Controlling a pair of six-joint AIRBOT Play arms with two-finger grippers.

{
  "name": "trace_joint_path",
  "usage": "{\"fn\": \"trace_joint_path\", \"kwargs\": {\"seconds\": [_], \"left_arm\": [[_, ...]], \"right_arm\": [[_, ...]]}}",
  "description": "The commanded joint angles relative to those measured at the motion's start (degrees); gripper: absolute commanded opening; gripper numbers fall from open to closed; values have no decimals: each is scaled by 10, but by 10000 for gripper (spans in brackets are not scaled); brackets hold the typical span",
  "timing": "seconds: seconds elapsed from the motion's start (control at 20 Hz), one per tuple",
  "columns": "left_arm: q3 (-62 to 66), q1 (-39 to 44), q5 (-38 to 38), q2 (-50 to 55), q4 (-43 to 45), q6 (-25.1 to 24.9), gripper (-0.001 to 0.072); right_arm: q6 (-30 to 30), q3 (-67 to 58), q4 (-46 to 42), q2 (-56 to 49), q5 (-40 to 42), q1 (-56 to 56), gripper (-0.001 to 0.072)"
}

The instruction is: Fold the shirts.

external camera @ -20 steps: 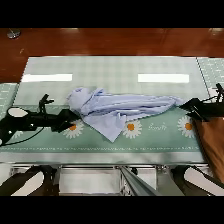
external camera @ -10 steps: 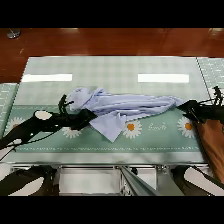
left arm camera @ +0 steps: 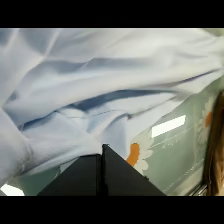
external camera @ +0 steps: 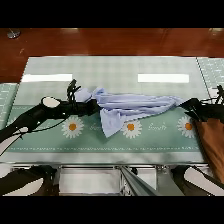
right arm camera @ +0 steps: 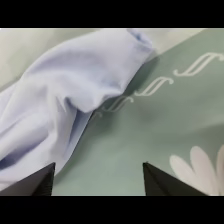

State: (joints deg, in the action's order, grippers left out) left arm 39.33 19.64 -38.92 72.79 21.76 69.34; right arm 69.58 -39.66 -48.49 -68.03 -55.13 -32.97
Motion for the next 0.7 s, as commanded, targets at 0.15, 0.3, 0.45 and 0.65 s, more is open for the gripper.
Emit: {"fn": "trace_joint_path", "kwargs": {"seconds": [0.15, 0.3, 0.45, 0.65], "left_arm": [[20, -10, -23, 1, -2, -14, 23], [20, -10, -23, 1, -2, -14, 23], [20, -10, -23, 1, -2, -14, 23], [20, -10, -27, 1, -2, -14, 23]], "right_arm": [[39, -49, -31, -45, 26, 0, 626], [43, -91, -22, -97, 0, 16, 626], [64, -125, -24, -144, 4, 53, 626], [97, -180, -29, -206, -17, 97, 626]]}}
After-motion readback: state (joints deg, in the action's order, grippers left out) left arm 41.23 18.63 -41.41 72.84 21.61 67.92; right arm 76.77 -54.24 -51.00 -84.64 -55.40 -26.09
